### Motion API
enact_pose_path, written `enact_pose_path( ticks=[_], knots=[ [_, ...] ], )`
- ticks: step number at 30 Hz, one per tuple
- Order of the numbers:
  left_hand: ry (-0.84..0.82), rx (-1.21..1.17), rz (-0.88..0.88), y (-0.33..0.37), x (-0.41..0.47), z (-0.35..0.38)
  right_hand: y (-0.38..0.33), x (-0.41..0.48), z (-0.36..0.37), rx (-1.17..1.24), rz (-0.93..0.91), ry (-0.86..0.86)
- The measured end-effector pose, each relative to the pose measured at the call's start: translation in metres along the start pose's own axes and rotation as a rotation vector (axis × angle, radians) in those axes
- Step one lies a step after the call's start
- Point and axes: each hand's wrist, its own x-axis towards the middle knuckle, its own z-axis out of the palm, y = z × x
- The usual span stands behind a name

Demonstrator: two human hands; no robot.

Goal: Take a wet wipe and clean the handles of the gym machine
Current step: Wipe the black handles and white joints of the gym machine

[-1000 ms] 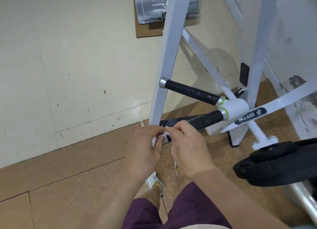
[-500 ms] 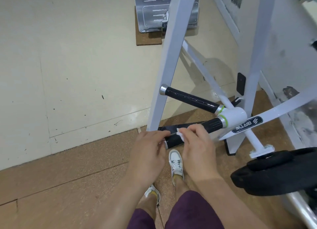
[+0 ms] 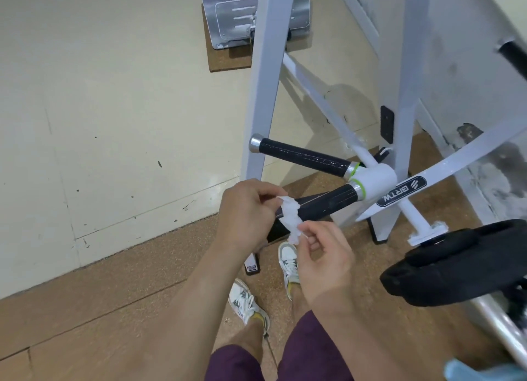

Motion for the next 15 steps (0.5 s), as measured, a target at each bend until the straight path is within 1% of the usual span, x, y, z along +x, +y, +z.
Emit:
enact_pose_path(
  ticks=[2, 3, 6, 9, 11, 12, 15],
  knots=[
    [-0.007, 0.227, 0.088, -0.003, -0.002, 0.004, -0.001, -0.001, 0.004, 0.034, 0.031, -0.029],
    [-0.021, 0.289, 0.156, -0.006, -0.008, 0.006, -0.003, 0.000, 0.004, 0.068, 0.064, -0.022],
    [-0.067, 0.369, 0.298, -0.009, -0.029, 0.012, -0.006, 0.000, 0.004, 0.171, 0.173, -0.014],
    [-0.021, 0.404, 0.361, -0.018, -0.028, 0.016, -0.006, -0.005, 0.003, 0.357, 0.356, -0.060],
    [-0.003, 0.378, 0.339, -0.020, -0.019, 0.018, -0.009, -0.003, 0.000, 0.516, 0.508, -0.072],
    [0.005, 0.344, 0.294, -0.018, -0.015, 0.020, -0.009, 0.000, -0.003, 0.578, 0.561, -0.069],
    [0.017, 0.192, 0.035, -0.005, 0.001, 0.025, -0.013, 0.007, -0.008, 0.644, 0.609, -0.055]
  ],
)
